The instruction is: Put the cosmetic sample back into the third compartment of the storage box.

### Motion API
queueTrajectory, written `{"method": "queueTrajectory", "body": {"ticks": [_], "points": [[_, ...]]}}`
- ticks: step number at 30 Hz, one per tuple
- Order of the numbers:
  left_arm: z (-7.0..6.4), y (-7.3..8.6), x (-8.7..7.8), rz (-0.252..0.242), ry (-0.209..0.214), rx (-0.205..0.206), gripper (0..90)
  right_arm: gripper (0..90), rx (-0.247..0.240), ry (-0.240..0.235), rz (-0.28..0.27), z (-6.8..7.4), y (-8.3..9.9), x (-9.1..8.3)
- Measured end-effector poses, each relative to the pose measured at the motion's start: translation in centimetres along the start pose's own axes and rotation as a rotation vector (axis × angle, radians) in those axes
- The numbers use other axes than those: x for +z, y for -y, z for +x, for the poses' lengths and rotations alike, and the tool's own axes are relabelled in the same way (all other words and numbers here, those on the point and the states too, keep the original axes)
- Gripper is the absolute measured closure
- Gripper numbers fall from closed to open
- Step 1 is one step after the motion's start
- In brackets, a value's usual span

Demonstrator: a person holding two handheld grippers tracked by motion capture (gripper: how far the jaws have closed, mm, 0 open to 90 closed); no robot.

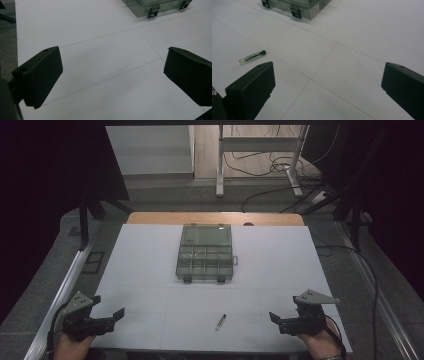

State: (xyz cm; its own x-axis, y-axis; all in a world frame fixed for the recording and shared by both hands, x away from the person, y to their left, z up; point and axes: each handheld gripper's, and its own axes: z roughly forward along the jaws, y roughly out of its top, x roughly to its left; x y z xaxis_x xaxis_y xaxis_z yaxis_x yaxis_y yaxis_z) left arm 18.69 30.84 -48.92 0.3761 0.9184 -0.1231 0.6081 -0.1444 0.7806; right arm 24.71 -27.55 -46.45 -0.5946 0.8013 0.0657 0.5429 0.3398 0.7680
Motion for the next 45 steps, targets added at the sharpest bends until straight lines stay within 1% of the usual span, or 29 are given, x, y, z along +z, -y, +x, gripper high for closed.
{"method": "queueTrajectory", "body": {"ticks": [3,4,5,6,7,19,21,23,25,27,28,29,30,35,38,40,45], "points": [[0.0,0.0,0.0,0.001,0.000,0.002,2.6,0.0,-0.012,-0.021,0.008,0.1,-0.2,0.5],[0.0,0.0,0.0,0.002,0.000,0.001,2.6,0.0,-0.012,-0.021,0.008,0.1,-0.2,0.5],[0.1,0.0,0.0,0.001,0.002,-0.003,2.6,0.0,-0.018,-0.034,0.016,0.1,-0.4,0.8],[0.1,0.0,0.0,0.001,0.002,-0.003,2.7,0.0,-0.018,-0.034,0.016,0.1,-0.4,0.8],[0.1,0.0,0.0,0.000,0.003,-0.006,2.8,0.0,-0.025,-0.047,0.020,0.1,-0.5,1.0],[0.2,0.0,0.0,0.003,0.009,-0.010,3.2,0.0,-0.056,-0.083,0.030,0.7,-1.1,2.0],[0.2,0.0,0.1,0.003,0.011,-0.014,3.3,0.0,-0.057,-0.102,0.034,0.9,-1.4,2.3],[0.2,0.0,0.1,0.004,0.013,-0.017,3.3,0.0,-0.054,-0.111,0.031,1.1,-1.5,2.5],[0.2,0.0,0.1,0.003,0.012,-0.017,3.4,0.0,-0.058,-0.135,0.044,1.5,-1.8,3.1],[0.2,0.0,0.1,0.003,0.012,-0.015,3.4,0.0,-0.062,-0.141,0.049,1.7,-1.9,3.3],[0.2,0.0,0.1,0.001,0.012,-0.014,3.4,0.0,-0.071,-0.144,0.052,1.9,-2.0,3.6],[0.1,0.0,0.1,0.002,0.009,-0.007,3.4,0.0,-0.088,-0.147,0.058,2.4,-2.2,3.9],[0.1,0.0,0.1,0.002,0.009,-0.007,3.4,0.0,-0.088,-0.147,0.058,2.4,-2.2,3.9],[0.1,0.0,0.1,0.003,0.010,-0.003,3.4,0.0,-0.131,-0.145,0.058,3.5,-2.7,4.5],[0.2,0.0,0.1,0.003,0.012,-0.009,3.4,0.0,-0.136,-0.141,0.064,3.7,-2.8,4.9],[0.2,0.0,0.1,0.002,0.013,-0.011,3.4,0.0,-0.127,-0.152,0.066,3.8,-3.0,5.0],[0.1,0.0,0.1,0.002,0.011,-0.006,3.4,0.0,-0.136,-0.162,0.083,4.3,-3.2,5.6]]}}
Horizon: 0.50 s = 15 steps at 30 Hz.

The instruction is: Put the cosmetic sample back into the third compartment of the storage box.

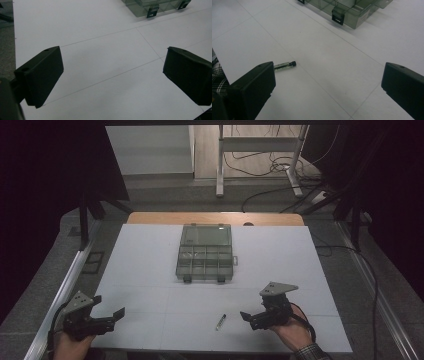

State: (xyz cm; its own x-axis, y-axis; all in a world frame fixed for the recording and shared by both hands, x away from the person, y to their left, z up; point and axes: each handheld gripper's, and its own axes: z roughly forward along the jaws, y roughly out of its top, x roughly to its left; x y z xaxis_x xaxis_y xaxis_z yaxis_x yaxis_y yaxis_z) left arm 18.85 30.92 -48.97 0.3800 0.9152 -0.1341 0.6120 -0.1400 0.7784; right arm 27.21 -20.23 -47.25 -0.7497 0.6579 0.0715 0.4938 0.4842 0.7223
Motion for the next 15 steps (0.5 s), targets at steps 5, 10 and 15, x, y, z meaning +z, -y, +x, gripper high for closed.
{"method": "queueTrajectory", "body": {"ticks": [5,10,15], "points": [[0.0,0.0,0.0,0.001,0.002,-0.004,3.4,0.0,-0.013,-0.005,0.028,0.6,-0.4,0.7],[0.0,0.0,0.0,0.001,0.001,-0.003,3.4,0.0,-0.031,-0.003,0.056,1.4,-0.8,1.8],[0.0,0.0,0.0,0.001,0.001,-0.001,3.4,0.0,-0.050,-0.011,0.097,2.1,-1.0,2.8]]}}
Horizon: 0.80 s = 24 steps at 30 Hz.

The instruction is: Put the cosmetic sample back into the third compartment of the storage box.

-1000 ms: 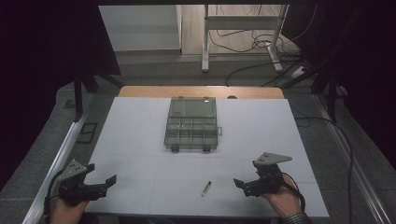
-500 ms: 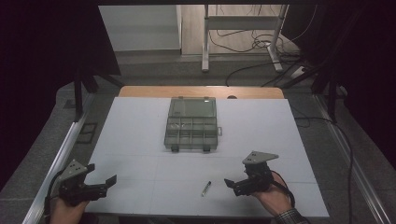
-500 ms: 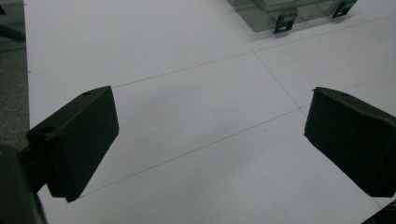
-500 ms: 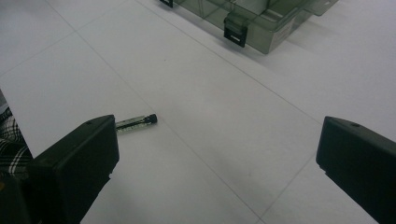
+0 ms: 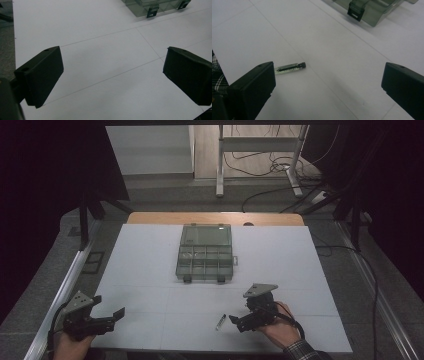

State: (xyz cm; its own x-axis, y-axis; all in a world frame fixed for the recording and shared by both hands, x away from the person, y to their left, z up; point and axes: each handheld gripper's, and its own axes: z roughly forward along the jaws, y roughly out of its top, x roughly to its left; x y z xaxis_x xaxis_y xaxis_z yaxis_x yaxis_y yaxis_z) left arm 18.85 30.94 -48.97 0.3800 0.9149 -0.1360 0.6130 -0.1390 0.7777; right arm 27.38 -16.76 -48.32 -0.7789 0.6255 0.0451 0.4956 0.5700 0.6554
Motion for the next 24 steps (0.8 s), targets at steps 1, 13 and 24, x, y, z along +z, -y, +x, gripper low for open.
{"method": "queueTrajectory", "body": {"ticks": [1,13,24], "points": [[0.0,0.0,0.0,0.000,0.000,0.000,3.4,0.0,0.000,0.000,0.000,0.0,0.0,0.0],[-0.1,0.0,0.0,0.003,-0.001,0.005,3.4,0.0,-0.026,-0.040,0.067,1.8,-0.5,2.2],[0.0,0.0,0.0,0.004,0.001,0.006,3.4,11.6,-0.075,-0.037,0.101,3.5,-0.5,4.5]]}}
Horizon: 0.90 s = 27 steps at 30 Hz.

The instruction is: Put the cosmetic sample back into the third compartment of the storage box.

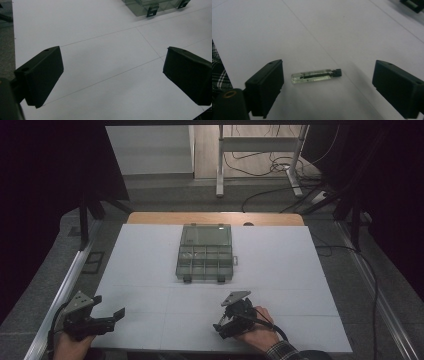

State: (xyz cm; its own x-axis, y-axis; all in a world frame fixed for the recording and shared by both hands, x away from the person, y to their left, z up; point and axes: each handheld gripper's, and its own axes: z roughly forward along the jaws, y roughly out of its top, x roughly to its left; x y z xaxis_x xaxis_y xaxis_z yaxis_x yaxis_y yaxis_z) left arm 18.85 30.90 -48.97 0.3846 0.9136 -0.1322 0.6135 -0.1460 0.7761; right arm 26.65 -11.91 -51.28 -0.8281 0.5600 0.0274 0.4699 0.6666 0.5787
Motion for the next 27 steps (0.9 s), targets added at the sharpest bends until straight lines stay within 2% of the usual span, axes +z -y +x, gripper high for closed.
{"method": "queueTrajectory", "body": {"ticks": [4,5,10,12,18,27], "points": [[0.0,0.0,0.0,-0.001,0.001,0.001,3.4,20.3,-0.049,0.006,0.018,0.7,-0.1,0.8],[0.0,0.0,0.0,0.000,0.002,0.001,3.4,20.3,-0.049,0.006,0.018,0.7,-0.1,0.8],[0.0,0.0,0.0,-0.001,0.002,0.001,3.4,31.8,-0.062,0.017,0.026,0.9,0.0,1.1],[0.0,0.0,0.0,0.000,0.003,0.001,3.4,39.2,-0.070,0.013,0.022,1.1,-0.1,1.0],[0.0,0.0,0.0,0.002,0.004,0.001,3.4,39.3,-0.071,0.020,0.020,1.0,-0.1,0.9],[0.0,0.0,0.1,0.007,0.002,-0.001,3.4,39.3,-0.030,-0.007,-0.038,-0.2,-0.4,-0.1]]}}
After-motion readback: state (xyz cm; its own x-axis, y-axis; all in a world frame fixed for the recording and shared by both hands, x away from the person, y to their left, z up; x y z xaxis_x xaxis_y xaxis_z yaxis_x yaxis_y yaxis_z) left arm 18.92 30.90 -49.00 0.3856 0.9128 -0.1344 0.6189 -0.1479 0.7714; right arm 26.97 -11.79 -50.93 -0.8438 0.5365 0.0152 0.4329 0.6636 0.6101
